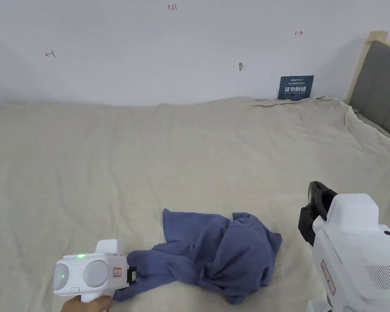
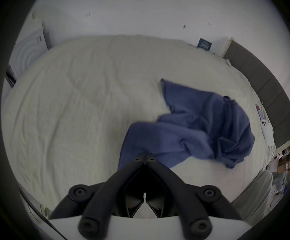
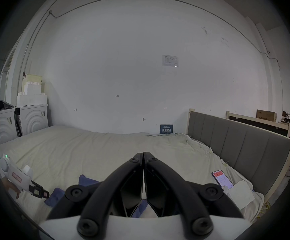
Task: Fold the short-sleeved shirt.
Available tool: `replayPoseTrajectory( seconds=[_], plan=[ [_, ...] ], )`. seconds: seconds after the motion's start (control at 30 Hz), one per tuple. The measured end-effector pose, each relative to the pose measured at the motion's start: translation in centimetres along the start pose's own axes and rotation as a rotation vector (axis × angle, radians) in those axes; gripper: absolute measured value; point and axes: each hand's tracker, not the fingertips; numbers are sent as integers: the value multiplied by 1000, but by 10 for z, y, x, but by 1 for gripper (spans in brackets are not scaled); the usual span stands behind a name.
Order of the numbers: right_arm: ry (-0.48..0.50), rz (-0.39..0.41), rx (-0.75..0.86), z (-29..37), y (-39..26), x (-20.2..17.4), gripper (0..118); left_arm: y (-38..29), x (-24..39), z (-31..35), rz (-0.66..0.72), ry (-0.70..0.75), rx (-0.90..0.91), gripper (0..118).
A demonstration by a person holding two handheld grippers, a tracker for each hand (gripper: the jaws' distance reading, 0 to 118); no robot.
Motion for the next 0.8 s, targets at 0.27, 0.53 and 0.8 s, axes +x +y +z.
replayPoseTrajectory(
  seconds=[0.27, 0.53, 0.8],
  plan=[
    [10, -2, -23, -5, -5, -3, 1, -5, -6, -21, 41, 39, -73, 97],
    [20, 6, -34, -8, -7, -4, 1, -7, 2, -40, 19, 71, -107, 68],
    [13, 7, -43, -6, -4, -5, 1, -7, 14, -33, -50, 11, -89, 10]
  ],
)
